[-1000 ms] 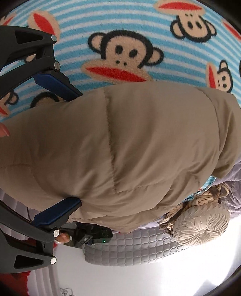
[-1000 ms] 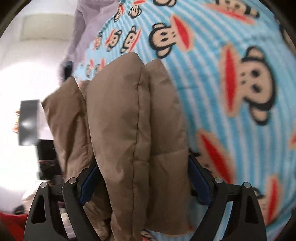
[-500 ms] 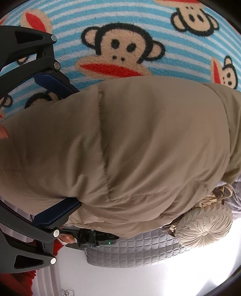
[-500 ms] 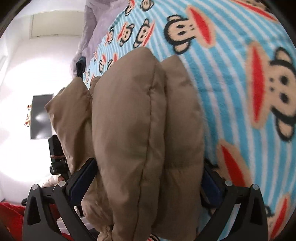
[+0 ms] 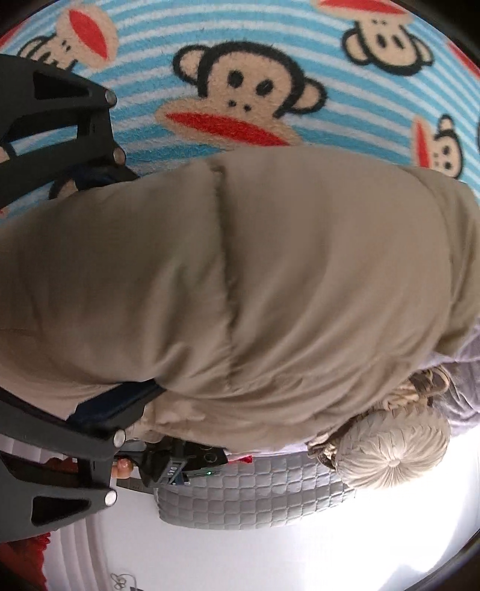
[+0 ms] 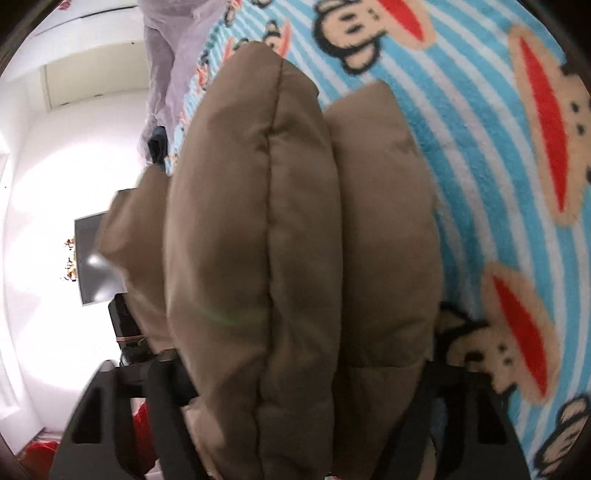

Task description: Fold large clothes

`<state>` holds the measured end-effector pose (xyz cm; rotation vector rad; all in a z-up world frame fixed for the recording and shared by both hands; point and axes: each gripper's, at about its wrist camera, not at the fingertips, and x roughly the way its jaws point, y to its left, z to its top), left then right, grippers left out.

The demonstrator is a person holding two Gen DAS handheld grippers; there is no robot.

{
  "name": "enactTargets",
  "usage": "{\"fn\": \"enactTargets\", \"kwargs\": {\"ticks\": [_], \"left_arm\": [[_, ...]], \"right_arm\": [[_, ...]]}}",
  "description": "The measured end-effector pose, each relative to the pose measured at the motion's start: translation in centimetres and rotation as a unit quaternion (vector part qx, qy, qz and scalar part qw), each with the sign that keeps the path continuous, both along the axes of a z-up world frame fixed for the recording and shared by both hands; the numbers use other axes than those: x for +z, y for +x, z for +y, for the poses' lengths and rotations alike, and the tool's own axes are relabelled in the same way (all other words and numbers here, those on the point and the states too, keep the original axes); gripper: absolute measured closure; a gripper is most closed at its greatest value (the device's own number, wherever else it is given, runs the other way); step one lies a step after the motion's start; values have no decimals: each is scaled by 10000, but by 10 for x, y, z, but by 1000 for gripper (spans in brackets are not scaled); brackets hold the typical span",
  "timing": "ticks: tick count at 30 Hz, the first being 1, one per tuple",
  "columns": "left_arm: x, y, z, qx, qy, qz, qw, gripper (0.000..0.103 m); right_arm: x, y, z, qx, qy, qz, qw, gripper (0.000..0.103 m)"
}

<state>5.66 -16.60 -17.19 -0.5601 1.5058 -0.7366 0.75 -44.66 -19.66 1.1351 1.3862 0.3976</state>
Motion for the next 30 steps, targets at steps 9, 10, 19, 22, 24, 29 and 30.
{"fn": "enactTargets", "kwargs": {"ticks": [9,10,19,22,24,29,30], "left_arm": [[48,2,9,-65,6,-647,9979,22],[55,2,14,-61,-14,-719,9974,22],[92,14,95,265,163,-1094,9935,22],[99,22,133,442,279,-1197,9914,22],[100,31,160,550,373,-1266,9897,22],[84,62,219,874,538,-1232,9871,22],[75,69,232,947,593,-1195,9865,22]], "right_arm": [[21,-5,28,-214,167,-219,9994,51],[26,-5,34,-227,194,-273,9992,51],[54,18,95,25,271,-600,9978,51],[58,27,115,115,314,-704,9970,51],[58,37,129,198,321,-764,9964,51],[49,85,189,419,277,-847,9951,51],[47,94,197,468,236,-854,9950,51]]}}
